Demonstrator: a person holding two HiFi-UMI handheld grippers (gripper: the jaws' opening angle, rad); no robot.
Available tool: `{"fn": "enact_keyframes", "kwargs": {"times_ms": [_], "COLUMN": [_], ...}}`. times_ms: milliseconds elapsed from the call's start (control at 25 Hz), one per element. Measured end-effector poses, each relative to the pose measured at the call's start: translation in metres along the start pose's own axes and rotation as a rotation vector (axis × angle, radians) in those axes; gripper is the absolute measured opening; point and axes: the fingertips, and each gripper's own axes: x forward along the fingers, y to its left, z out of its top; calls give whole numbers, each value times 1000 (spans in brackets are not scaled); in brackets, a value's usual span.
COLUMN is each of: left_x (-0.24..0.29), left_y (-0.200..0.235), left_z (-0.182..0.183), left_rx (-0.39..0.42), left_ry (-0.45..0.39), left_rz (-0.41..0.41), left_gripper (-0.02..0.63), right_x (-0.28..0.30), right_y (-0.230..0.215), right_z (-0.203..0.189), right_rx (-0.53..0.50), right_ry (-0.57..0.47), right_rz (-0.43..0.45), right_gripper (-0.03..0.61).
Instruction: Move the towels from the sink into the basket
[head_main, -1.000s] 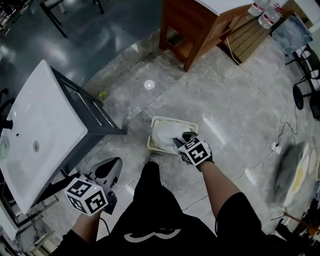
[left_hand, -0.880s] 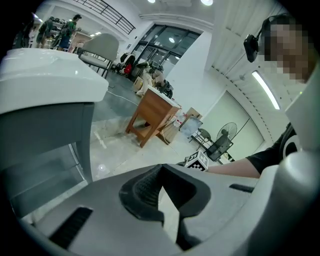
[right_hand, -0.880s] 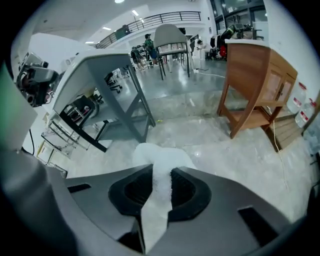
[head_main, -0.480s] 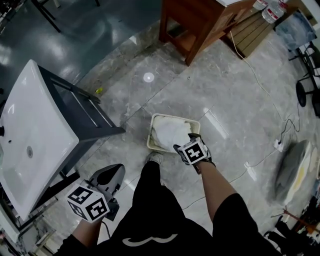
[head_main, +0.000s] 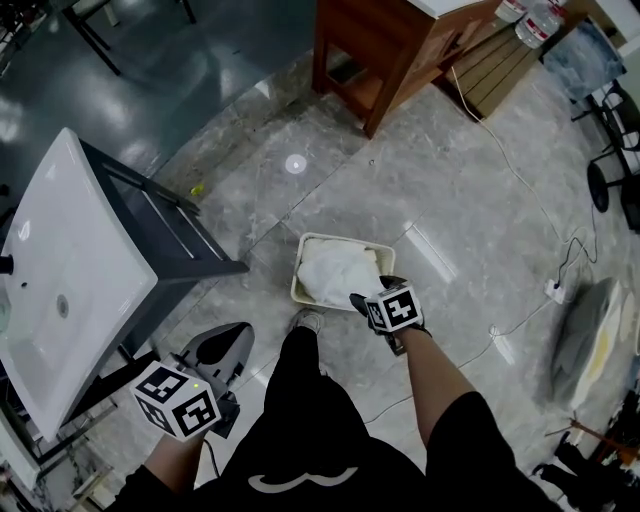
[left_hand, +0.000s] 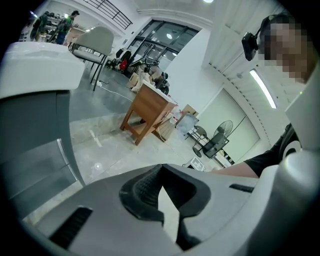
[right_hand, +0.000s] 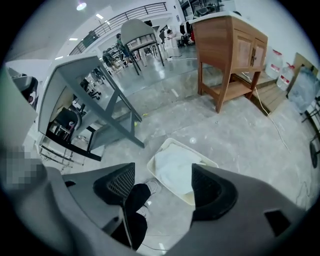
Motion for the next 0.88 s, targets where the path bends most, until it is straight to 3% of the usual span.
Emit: {"fn": "enact_keyframes", "kwargs": {"times_ms": [160, 320, 440, 760, 880], "left_x": [-11, -27, -39, -90, -113], "left_y": [-16, -35, -54, -139, -178], "left_z": [6, 11, 14, 40, 54], "left_rx": [24, 48, 59, 130, 199], "left_ry": [-21, -48, -73, -202, -255], "left_rz": [0, 0, 1, -64, -111], "left_gripper": [5, 5, 5, 5, 5], "right_x": [-31, -82, -136, -319, -382], "right_y": [6, 33, 62, 164, 201], "right_z": [13, 32, 48, 87, 91], "right_rx": [20, 102, 66, -155, -211], "right_ry": [-76, -235, -352, -663, -784], "right_rz": [37, 157, 230, 351, 393], "right_gripper": [334, 331, 317, 52, 3]}}
